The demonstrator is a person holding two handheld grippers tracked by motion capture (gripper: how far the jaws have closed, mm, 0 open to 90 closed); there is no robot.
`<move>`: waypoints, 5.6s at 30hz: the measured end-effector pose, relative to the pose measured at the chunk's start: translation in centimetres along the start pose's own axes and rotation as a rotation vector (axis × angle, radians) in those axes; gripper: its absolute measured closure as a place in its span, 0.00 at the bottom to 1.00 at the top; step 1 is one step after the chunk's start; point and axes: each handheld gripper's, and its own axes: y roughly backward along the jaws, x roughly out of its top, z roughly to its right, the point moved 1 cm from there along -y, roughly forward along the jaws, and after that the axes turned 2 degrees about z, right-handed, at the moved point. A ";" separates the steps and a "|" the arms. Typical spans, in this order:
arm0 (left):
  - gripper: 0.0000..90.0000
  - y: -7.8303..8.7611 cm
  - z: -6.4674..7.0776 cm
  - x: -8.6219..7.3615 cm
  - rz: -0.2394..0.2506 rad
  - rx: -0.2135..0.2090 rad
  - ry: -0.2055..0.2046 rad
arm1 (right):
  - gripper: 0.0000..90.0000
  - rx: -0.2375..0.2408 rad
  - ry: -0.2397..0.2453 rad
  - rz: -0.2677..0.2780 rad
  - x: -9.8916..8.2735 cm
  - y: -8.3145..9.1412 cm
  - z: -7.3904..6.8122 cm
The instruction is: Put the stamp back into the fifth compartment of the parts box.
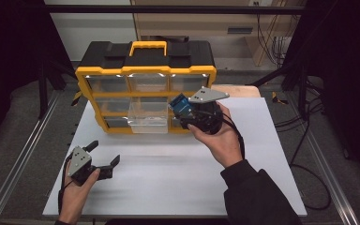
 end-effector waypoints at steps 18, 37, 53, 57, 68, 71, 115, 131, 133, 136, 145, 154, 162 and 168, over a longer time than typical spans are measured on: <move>0.03 0.2 -0.1 0.0 0.005 0.003 0.010 | 0.46 0.012 0.055 0.002 2.3 -1.5 -0.8; 0.03 0.1 -0.1 0.0 0.006 0.001 0.012 | 0.46 0.020 0.101 -0.010 3.6 -2.4 -1.4; 0.03 0.2 -0.1 0.0 0.008 0.001 0.014 | 0.46 0.026 0.127 -0.016 4.1 -3.0 -1.9; 0.03 0.2 -0.1 0.0 0.007 0.000 0.013 | 0.46 0.027 0.134 -0.022 4.2 -3.2 -2.1; 0.03 0.2 -0.1 0.1 0.009 -0.001 0.015 | 0.46 0.034 0.157 -0.032 4.4 -3.7 -2.5; 0.03 0.2 -0.1 0.1 0.009 -0.001 0.015 | 0.46 0.037 0.159 -0.035 4.4 -3.9 -2.6; 0.03 0.2 -0.1 0.1 0.009 -0.004 0.017 | 0.46 0.043 0.205 -0.089 4.4 -5.5 -3.5; 0.03 0.2 -0.1 0.1 0.009 -0.006 0.016 | 0.46 0.048 0.208 -0.103 4.3 -5.9 -3.5; 0.03 0.2 -0.1 0.1 0.010 -0.005 0.016 | 0.46 0.042 0.210 -0.103 4.3 -5.9 -3.5; 0.03 0.2 -0.1 0.1 0.013 -0.004 0.016 | 0.46 0.047 0.207 -0.106 4.3 -5.9 -3.4; 0.03 0.2 -0.1 0.1 0.009 -0.007 0.017 | 0.46 0.057 0.209 -0.125 4.1 -6.4 -3.6; 0.03 0.2 -0.1 0.1 0.011 -0.007 0.015 | 0.46 0.067 0.197 -0.145 3.9 -7.0 -3.5; 0.03 0.2 -0.1 0.1 0.010 -0.008 0.015 | 0.30 0.063 0.120 -0.125 3.9 -7.2 -3.2; 0.03 0.2 -0.1 0.1 0.010 -0.008 0.015 | 0.22 0.043 0.093 -0.108 3.6 -6.7 -2.8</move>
